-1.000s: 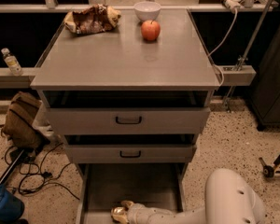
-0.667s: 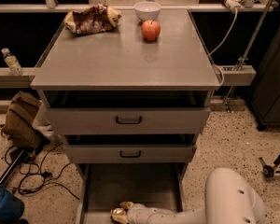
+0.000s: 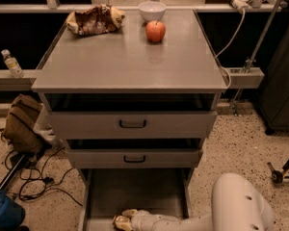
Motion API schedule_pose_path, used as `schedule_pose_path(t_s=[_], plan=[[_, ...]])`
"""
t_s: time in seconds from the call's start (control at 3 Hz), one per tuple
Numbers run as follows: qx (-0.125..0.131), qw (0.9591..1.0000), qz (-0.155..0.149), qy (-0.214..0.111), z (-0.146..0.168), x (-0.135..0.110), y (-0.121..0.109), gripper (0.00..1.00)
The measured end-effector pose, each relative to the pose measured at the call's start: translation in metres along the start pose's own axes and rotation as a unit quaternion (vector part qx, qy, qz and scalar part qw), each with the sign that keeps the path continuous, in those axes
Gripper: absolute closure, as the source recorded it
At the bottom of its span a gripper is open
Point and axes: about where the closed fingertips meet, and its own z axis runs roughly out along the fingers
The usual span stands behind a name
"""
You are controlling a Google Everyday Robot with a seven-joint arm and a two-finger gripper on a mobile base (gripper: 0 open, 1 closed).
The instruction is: Pick orange can from bottom drawer and place on counter
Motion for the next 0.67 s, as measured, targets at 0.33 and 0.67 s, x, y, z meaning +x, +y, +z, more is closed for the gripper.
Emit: schedule_pose_path(t_s=[0.33, 0.67], plan=[[0.000, 1.0000, 0.000, 0.000, 0.0000, 0.0000, 0.0000, 0.34], [0.000, 1.0000, 0.000, 0.000, 0.0000, 0.0000, 0.0000, 0.10]])
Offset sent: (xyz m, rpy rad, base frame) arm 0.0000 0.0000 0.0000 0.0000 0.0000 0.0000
